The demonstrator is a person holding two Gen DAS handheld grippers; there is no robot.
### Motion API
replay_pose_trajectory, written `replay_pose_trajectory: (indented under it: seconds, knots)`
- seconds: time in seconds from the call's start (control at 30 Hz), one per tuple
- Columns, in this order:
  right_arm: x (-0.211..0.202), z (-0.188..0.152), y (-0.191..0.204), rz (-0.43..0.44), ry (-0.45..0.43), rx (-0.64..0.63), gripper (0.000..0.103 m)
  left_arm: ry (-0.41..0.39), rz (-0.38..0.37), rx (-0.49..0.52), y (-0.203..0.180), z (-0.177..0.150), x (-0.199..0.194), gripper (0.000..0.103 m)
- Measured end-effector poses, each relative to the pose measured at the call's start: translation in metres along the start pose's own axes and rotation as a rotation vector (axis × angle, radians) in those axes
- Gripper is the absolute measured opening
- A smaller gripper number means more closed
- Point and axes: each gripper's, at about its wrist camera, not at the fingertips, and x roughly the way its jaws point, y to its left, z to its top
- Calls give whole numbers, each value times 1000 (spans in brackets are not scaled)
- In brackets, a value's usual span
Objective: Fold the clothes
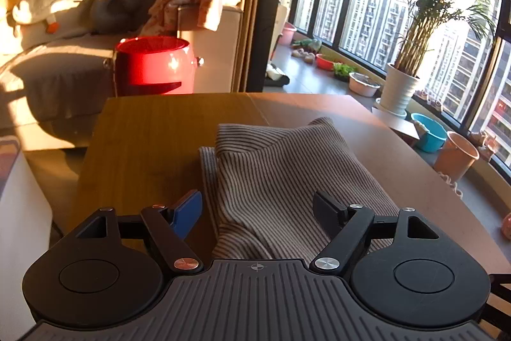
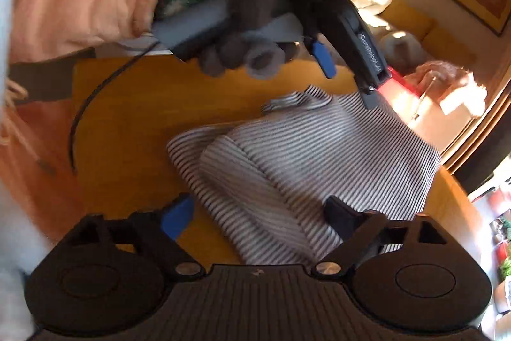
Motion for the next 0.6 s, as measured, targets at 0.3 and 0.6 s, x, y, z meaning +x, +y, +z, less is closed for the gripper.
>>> replay_pose_trajectory:
  seconds: [0.3, 0.6]
  knots:
    - [1, -14, -92, 258, 62, 774, 43, -54, -169, 243, -15, -28, -66, 95]
    - [5, -17, -107, 286, 121, 917, 42, -29, -269, 471, -29, -72, -86, 98]
